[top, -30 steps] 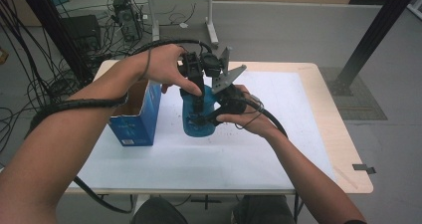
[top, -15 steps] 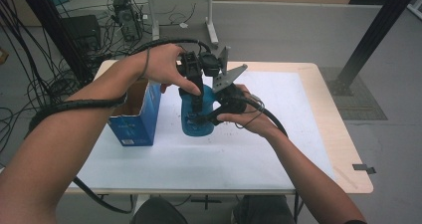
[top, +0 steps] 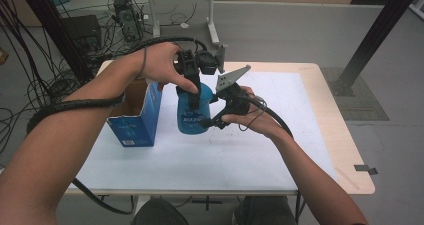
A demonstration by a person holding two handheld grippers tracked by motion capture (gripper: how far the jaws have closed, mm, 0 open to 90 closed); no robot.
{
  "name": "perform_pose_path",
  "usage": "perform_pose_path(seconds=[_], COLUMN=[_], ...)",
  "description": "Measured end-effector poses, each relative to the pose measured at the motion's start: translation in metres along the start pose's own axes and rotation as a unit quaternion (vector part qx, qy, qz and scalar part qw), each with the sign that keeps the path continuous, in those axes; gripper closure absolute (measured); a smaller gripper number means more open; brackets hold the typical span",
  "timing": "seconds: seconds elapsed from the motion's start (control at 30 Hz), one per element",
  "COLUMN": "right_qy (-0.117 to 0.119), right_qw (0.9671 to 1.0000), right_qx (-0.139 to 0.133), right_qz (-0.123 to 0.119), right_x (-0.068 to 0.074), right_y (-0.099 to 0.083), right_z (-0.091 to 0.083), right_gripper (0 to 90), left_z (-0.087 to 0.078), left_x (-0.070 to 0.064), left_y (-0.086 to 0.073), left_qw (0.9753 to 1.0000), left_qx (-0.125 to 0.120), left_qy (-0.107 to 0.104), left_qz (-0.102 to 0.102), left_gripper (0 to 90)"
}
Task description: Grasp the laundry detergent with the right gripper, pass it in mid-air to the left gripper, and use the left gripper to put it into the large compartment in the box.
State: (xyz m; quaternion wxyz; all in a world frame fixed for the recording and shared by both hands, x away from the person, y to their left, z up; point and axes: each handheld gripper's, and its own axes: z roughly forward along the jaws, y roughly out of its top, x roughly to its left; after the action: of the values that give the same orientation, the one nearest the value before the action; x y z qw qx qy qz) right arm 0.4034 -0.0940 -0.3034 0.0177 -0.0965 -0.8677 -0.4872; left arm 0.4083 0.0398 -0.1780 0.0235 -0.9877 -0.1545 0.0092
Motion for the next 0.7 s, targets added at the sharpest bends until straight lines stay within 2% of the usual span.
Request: perform_pose_path(seconds=[0.13,0.37,0.53,0.6,0.7], right_qy=[-0.031,-0.094,-0.14,-0.154,-0.188], right_qw=[0.999,0.994,0.9869,0.9846,0.9782], right_qx=[-0.001,0.009,0.013,0.016,0.021], right_qz=[0.032,0.055,0.08,0.082,0.087], right_x=[-0.003,-0.007,-0.012,-0.013,-0.014], right_y=[-0.005,-0.017,-0.025,-0.027,-0.029], right_z=[-0.008,-0.029,-0.049,-0.056,-0.069], right_gripper=[0.3,0.1,0.1,0.1,0.1], left_z=[-0.004,-0.014,-0.022,-0.026,-0.034], left_x=[0.005,0.017,0.026,0.03,0.035], left_y=[-0.004,-0.013,-0.02,-0.023,-0.028], left_qw=[0.9998,0.9975,0.9938,0.9919,0.988], left_qx=[0.002,-0.003,-0.007,-0.009,-0.014], left_qy=[-0.002,-0.005,-0.005,-0.005,0.003], left_qz=[-0.02,-0.071,-0.111,-0.127,-0.154], left_gripper=[36.6,36.5,36.5,36.5,36.5])
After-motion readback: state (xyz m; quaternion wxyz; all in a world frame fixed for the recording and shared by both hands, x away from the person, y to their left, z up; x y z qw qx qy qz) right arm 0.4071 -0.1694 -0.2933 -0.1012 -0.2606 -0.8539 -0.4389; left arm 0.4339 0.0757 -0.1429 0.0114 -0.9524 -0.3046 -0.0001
